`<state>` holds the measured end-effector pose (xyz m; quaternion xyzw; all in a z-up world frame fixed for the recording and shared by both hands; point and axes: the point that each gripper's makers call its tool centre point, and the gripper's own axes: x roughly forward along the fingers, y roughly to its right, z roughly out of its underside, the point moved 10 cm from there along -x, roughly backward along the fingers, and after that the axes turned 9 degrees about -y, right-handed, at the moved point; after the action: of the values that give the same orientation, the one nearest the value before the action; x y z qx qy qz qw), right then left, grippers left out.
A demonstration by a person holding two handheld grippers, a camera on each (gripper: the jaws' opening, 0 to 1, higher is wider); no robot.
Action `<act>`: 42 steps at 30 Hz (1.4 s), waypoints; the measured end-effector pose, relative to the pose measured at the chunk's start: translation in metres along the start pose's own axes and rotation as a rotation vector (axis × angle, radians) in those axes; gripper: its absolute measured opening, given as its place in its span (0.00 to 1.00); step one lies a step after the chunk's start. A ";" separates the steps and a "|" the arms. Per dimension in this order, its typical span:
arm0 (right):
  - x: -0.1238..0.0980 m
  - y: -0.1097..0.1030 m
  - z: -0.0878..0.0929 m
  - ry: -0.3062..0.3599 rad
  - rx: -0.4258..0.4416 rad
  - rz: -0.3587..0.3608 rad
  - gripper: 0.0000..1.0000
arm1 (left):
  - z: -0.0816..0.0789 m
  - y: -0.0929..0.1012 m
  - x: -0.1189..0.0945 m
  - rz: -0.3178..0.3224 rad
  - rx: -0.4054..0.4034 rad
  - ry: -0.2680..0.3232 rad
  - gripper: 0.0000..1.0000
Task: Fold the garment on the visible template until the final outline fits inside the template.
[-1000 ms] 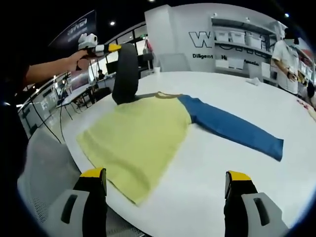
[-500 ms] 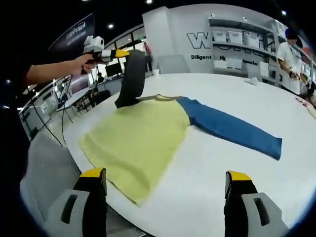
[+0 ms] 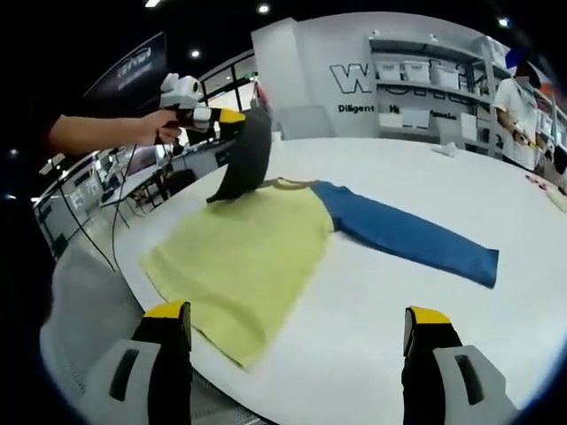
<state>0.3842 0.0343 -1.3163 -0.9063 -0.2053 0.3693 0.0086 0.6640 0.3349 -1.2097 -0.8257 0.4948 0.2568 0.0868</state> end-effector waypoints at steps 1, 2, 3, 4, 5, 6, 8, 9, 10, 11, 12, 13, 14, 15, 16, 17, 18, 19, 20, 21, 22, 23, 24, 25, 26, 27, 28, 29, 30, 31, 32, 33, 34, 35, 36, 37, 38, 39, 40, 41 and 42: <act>0.000 0.000 0.001 -0.002 0.001 0.000 0.99 | 0.002 0.000 0.003 -0.001 0.003 -0.010 0.03; 0.000 0.000 0.002 -0.003 0.002 0.001 0.99 | 0.003 0.000 0.004 -0.001 0.002 -0.015 0.03; 0.000 0.001 0.003 -0.001 0.005 0.001 0.99 | 0.005 0.001 0.007 0.001 0.000 -0.023 0.03; 0.000 0.001 0.004 0.000 0.008 0.000 0.99 | 0.006 0.001 0.008 0.001 0.001 -0.029 0.03; -0.001 0.000 0.004 0.001 0.009 0.000 0.99 | 0.006 0.002 0.010 -0.001 0.003 -0.033 0.03; -0.001 -0.001 0.004 0.000 0.009 0.000 0.99 | 0.008 0.003 0.012 0.000 0.014 -0.041 0.03; -0.003 -0.004 0.004 -0.012 0.000 -0.002 0.99 | 0.009 0.004 0.015 0.004 0.001 -0.046 0.03; -0.003 -0.006 0.003 -0.008 -0.019 -0.002 0.99 | 0.010 0.005 0.016 0.005 -0.003 -0.048 0.03; -0.004 -0.009 0.001 -0.002 -0.037 -0.004 0.99 | 0.012 0.005 0.019 0.006 -0.005 -0.054 0.03; -0.004 -0.010 0.001 -0.004 -0.037 -0.007 0.99 | 0.013 0.006 0.021 0.006 -0.004 -0.061 0.03; -0.004 -0.011 0.000 -0.006 -0.044 -0.010 0.99 | 0.014 0.007 0.023 0.006 -0.002 -0.067 0.03; -0.004 -0.012 0.000 -0.004 -0.050 -0.011 0.99 | 0.015 0.008 0.025 0.008 0.000 -0.074 0.03; -0.004 -0.012 0.000 -0.003 -0.054 -0.012 0.99 | 0.016 0.009 0.027 0.009 0.001 -0.078 0.03; -0.004 -0.013 0.000 -0.001 -0.054 -0.013 0.99 | 0.017 0.010 0.030 0.011 0.002 -0.084 0.03; -0.005 -0.012 0.000 0.002 -0.052 -0.014 0.99 | 0.018 0.011 0.032 0.012 0.002 -0.089 0.03; -0.005 -0.012 0.000 0.007 -0.050 -0.013 0.99 | 0.019 0.012 0.035 0.012 0.006 -0.095 0.03; -0.006 -0.011 0.000 0.015 -0.044 -0.013 0.99 | 0.021 0.013 0.037 0.011 0.018 -0.104 0.03; -0.006 -0.011 0.001 0.018 -0.039 -0.013 0.99 | 0.023 0.014 0.041 0.008 0.029 -0.114 0.03; -0.007 -0.011 0.002 0.020 -0.037 -0.014 0.99 | 0.024 0.015 0.043 0.010 0.025 -0.118 0.03; -0.007 -0.011 0.003 0.022 -0.037 -0.013 0.99 | 0.025 0.016 0.045 0.012 0.023 -0.122 0.03; -0.007 -0.010 0.005 0.023 -0.037 -0.012 0.99 | 0.027 0.018 0.048 0.014 0.026 -0.128 0.03; -0.008 -0.010 0.006 0.023 -0.036 -0.010 0.99 | 0.027 0.018 0.048 0.014 0.030 -0.131 0.03; -0.009 -0.010 0.007 0.026 -0.034 -0.010 0.99 | 0.028 0.019 0.051 0.015 0.043 -0.140 0.03; -0.010 -0.010 0.008 0.030 -0.029 -0.009 0.99 | 0.029 0.020 0.052 0.016 0.047 -0.144 0.03; -0.011 -0.010 0.008 0.031 -0.026 -0.008 0.99 | 0.030 0.021 0.054 0.017 0.050 -0.148 0.03; -0.011 -0.010 0.009 0.033 -0.022 -0.007 0.99 | 0.031 0.021 0.056 0.017 0.050 -0.151 0.03; -0.012 -0.011 0.010 0.037 -0.020 -0.007 0.99 | 0.031 0.021 0.057 0.016 0.047 -0.157 0.03; -0.012 -0.011 0.011 0.039 -0.018 -0.007 0.99 | 0.032 0.022 0.059 0.015 0.045 -0.163 0.03; -0.012 -0.011 0.012 0.041 -0.015 -0.006 0.99 | 0.032 0.022 0.060 0.016 0.045 -0.165 0.03; -0.012 -0.011 0.012 0.042 -0.012 -0.007 0.99 | 0.033 0.023 0.062 0.016 0.046 -0.171 0.03; -0.012 -0.012 0.014 0.044 -0.008 -0.009 0.99 | 0.033 0.024 0.064 0.015 0.046 -0.175 0.03; -0.012 -0.012 0.014 0.045 -0.006 -0.009 0.99 | 0.034 0.025 0.066 0.015 0.044 -0.180 0.03; -0.012 -0.012 0.015 0.045 -0.004 -0.010 0.99 | 0.035 0.025 0.068 0.016 0.038 -0.184 0.03; -0.012 -0.012 0.016 0.045 -0.004 -0.010 0.99 | 0.037 0.025 0.070 0.013 0.035 -0.193 0.03; -0.012 -0.012 0.017 0.045 -0.005 -0.011 0.99 | 0.038 0.026 0.072 0.011 0.034 -0.197 0.03; -0.013 -0.013 0.017 0.048 -0.004 -0.011 0.99 | 0.039 0.027 0.073 0.012 0.032 -0.201 0.03; -0.013 -0.013 0.017 0.050 -0.001 -0.012 0.99 | 0.040 0.028 0.075 0.015 0.033 -0.210 0.03; -0.013 -0.013 0.017 0.052 0.000 -0.013 0.99 | 0.041 0.030 0.077 0.015 0.036 -0.216 0.03; -0.014 -0.013 0.018 0.053 -0.001 -0.013 0.99 | 0.042 0.031 0.078 0.018 0.038 -0.221 0.03; -0.014 -0.013 0.018 0.053 -0.001 -0.014 0.99 | 0.043 0.033 0.080 0.021 0.039 -0.225 0.03; -0.015 -0.013 0.018 0.054 0.001 -0.016 0.99 | 0.045 0.034 0.081 0.026 0.049 -0.234 0.03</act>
<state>0.3576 0.0382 -1.3177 -0.9143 -0.2122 0.3446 0.0175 0.6499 0.2729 -1.2853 -0.7813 0.4980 0.3402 0.1608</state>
